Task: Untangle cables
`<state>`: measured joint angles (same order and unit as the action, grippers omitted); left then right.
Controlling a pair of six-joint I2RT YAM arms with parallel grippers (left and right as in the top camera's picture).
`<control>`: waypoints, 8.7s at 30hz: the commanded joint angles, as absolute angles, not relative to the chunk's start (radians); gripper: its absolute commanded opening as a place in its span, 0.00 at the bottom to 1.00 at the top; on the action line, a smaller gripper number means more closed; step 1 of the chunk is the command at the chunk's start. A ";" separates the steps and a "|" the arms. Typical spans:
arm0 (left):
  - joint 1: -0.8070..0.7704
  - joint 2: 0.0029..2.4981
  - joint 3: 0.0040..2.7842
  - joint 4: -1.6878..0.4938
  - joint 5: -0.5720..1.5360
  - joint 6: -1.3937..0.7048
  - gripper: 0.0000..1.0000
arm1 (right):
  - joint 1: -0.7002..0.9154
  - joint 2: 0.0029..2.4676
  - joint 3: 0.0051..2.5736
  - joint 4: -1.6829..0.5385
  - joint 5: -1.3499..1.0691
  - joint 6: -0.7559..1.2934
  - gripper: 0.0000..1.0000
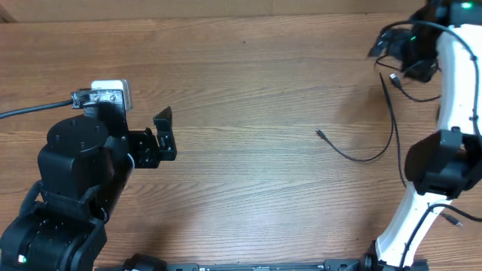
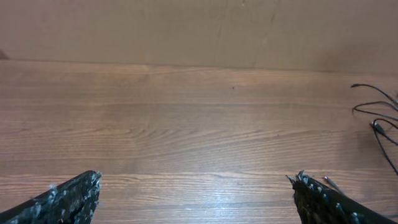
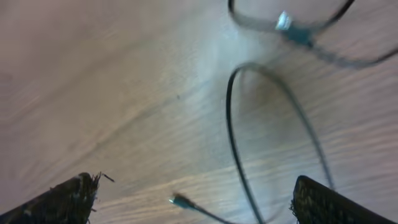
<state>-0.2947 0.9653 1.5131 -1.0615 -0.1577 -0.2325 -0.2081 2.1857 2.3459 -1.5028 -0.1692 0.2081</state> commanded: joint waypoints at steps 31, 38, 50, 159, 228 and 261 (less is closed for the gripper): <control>-0.302 0.969 1.512 -1.015 -0.107 -0.278 1.00 | -0.497 2.178 1.803 -0.897 -0.471 0.725 1.00; -0.302 0.969 1.512 -1.016 -0.107 -0.278 1.00 | -0.399 2.216 1.787 -0.738 -0.503 0.847 1.00; -0.302 0.969 1.512 -1.032 -0.108 -0.276 1.00 | -0.389 2.266 1.787 -0.656 -0.402 0.846 0.63; -0.302 0.777 1.654 -1.262 -0.076 -0.123 1.00 | -0.333 1.576 2.265 -1.694 -0.080 0.102 1.00; -0.302 0.706 1.652 -1.303 -0.104 -0.138 1.00 | -0.308 1.641 1.644 -1.177 0.051 0.139 0.04; -0.302 0.707 1.652 -1.309 -0.126 -0.134 1.00 | -0.286 1.792 1.622 -1.131 0.945 0.265 0.04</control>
